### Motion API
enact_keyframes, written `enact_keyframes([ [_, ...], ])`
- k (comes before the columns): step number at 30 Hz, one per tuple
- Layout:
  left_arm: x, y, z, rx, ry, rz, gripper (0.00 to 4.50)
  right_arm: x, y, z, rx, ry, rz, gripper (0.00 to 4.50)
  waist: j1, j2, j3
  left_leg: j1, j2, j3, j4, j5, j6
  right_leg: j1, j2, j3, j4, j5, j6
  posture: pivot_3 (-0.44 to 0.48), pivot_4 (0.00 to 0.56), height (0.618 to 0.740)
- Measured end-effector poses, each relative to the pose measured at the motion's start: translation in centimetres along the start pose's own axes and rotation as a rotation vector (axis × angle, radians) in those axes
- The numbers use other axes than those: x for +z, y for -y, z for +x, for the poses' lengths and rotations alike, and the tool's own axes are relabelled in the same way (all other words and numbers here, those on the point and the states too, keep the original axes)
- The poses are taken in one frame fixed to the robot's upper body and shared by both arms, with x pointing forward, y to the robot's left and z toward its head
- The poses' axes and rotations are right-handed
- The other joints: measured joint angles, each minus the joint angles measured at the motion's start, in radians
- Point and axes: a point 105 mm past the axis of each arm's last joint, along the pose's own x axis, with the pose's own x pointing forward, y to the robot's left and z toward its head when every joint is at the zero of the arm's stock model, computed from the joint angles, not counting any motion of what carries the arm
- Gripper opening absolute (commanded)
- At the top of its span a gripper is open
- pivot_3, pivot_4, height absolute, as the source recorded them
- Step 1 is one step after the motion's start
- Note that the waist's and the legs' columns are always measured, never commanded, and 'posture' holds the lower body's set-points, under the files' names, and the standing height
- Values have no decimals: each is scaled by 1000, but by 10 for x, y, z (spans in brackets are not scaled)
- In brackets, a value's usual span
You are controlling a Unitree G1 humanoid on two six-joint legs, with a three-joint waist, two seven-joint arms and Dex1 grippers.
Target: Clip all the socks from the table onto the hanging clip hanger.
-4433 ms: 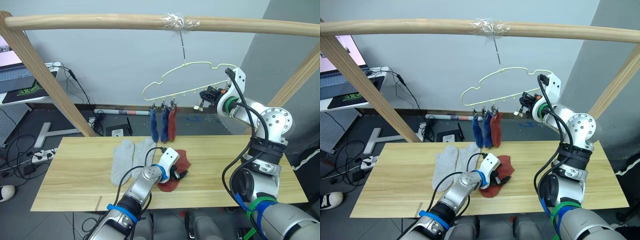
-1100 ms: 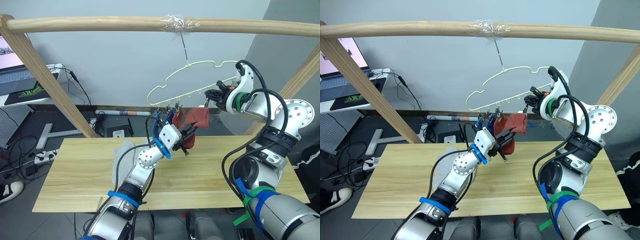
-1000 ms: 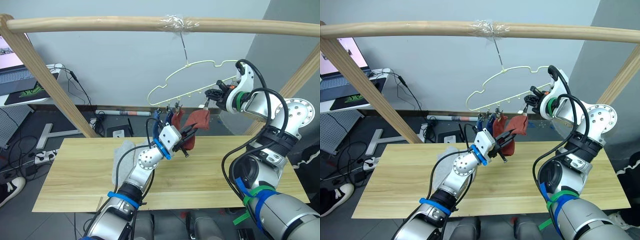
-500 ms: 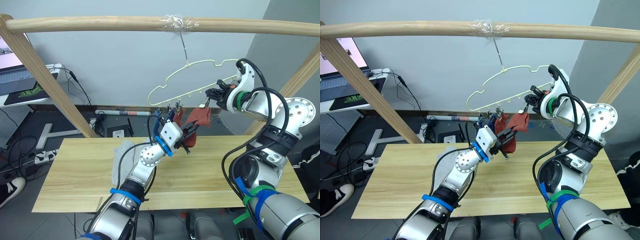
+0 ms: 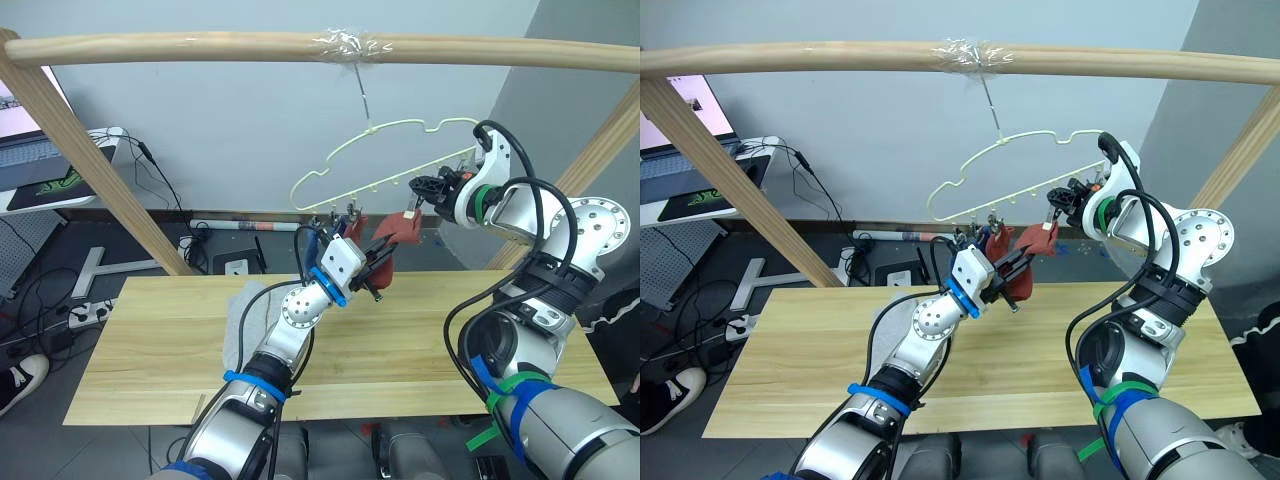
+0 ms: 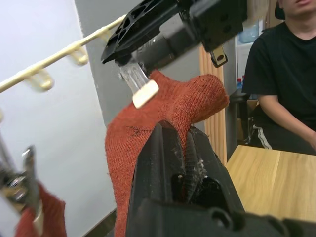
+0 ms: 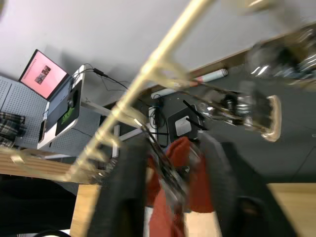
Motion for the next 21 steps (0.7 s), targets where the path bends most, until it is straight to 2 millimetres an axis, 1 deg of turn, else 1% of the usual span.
enact_keyframes([
  [5,1,-1,4,3,0,8,0,4,-1,-4,14,21,-15,4441,-7,0,0,0,0,0,-1,0,0,-1,0,0,0,0,0,48,139,740],
  [9,-1,0,4,0,-7,9,0,13,-7,-22,56,76,-141,4480,-7,0,0,-1,0,0,-1,0,0,-2,0,0,0,0,0,49,134,740],
  [11,-3,-1,4,1,-16,2,0,12,-14,-32,97,115,-191,4480,-12,0,0,-2,0,0,-1,0,0,-3,0,1,1,0,1,47,130,740],
  [13,-4,0,5,1,-24,-6,551,8,-18,-39,114,137,-239,4500,-16,0,0,-2,0,0,-1,0,0,-4,0,0,2,0,1,49,123,740],
  [15,-5,-1,5,0,-30,-13,1068,-2,-19,-49,117,162,-302,4500,-18,0,0,-3,0,0,-1,0,0,-4,0,1,3,-1,1,47,124,740],
  [17,-7,-1,5,-6,-44,-34,1618,-13,-13,-59,79,176,-361,4500,-20,0,0,-3,0,0,0,0,0,-5,0,1,3,-1,1,36,120,740],
  [20,-12,-1,5,-7,-68,-58,2496,-30,-4,-67,33,188,-394,4500,-24,0,0,-3,0,0,0,0,0,-5,0,1,4,-1,1,23,129,740],
  [21,-13,-3,4,-3,-75,-71,2791,-37,-1,-69,18,186,-406,4500,-25,0,0,-2,0,0,0,0,0,-5,1,1,4,-1,1,13,123,740],
])
